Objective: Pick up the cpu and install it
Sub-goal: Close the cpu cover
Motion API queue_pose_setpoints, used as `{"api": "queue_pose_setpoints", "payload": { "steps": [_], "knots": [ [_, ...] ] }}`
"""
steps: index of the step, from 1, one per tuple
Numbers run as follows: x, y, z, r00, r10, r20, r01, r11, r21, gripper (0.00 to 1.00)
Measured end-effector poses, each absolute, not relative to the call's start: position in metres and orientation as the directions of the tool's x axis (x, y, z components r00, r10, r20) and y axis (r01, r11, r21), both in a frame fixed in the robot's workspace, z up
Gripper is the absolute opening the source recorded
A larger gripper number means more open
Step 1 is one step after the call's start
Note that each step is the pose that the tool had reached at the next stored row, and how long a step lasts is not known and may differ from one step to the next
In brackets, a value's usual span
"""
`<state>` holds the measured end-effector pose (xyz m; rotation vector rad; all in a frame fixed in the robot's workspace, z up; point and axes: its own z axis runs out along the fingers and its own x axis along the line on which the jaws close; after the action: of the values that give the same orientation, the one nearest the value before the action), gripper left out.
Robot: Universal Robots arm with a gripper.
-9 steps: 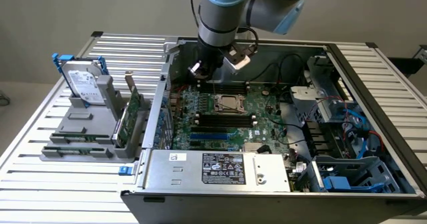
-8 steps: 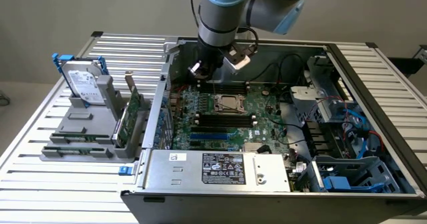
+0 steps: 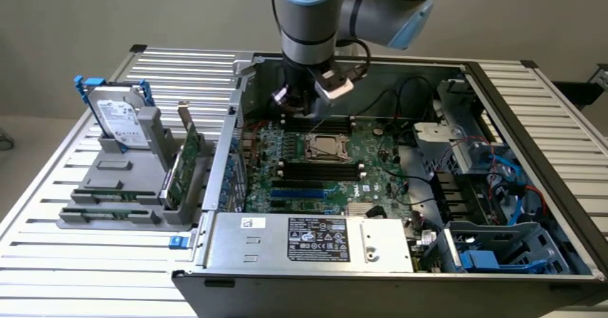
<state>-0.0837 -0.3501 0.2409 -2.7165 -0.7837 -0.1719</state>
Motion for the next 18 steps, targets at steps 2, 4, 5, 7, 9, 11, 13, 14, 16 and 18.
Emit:
{"api": "queue_pose_setpoints", "payload": {
  "steps": [2,4,5,7,9,11,13,14,16,18],
  "knots": [
    [-0.084,-0.35,0.239,0.851,0.485,0.201,0.523,-0.813,-0.257,0.11],
    [-0.084,-0.35,0.237,0.853,0.481,0.205,0.521,-0.815,-0.255,0.11],
    [-0.084,-0.349,0.236,0.852,0.48,0.207,0.521,-0.815,-0.253,0.11],
    [-0.084,-0.349,0.233,0.852,0.48,0.21,0.521,-0.815,-0.251,0.11],
    [-0.084,-0.349,0.229,0.851,0.48,0.213,0.522,-0.816,-0.249,0.11],
    [-0.085,-0.349,0.226,0.85,0.48,0.216,0.523,-0.816,-0.247,0.11],
    [-0.085,-0.349,0.223,0.849,0.48,0.221,0.524,-0.816,-0.244,0.11],
    [-0.085,-0.349,0.222,0.848,0.48,0.224,0.525,-0.816,-0.241,0.11],
    [-0.085,-0.349,0.219,0.847,0.481,0.226,0.526,-0.817,-0.235,0.11],
    [-0.085,-0.349,0.216,0.847,0.482,0.225,0.527,-0.818,-0.23,0.11]
  ]
}}
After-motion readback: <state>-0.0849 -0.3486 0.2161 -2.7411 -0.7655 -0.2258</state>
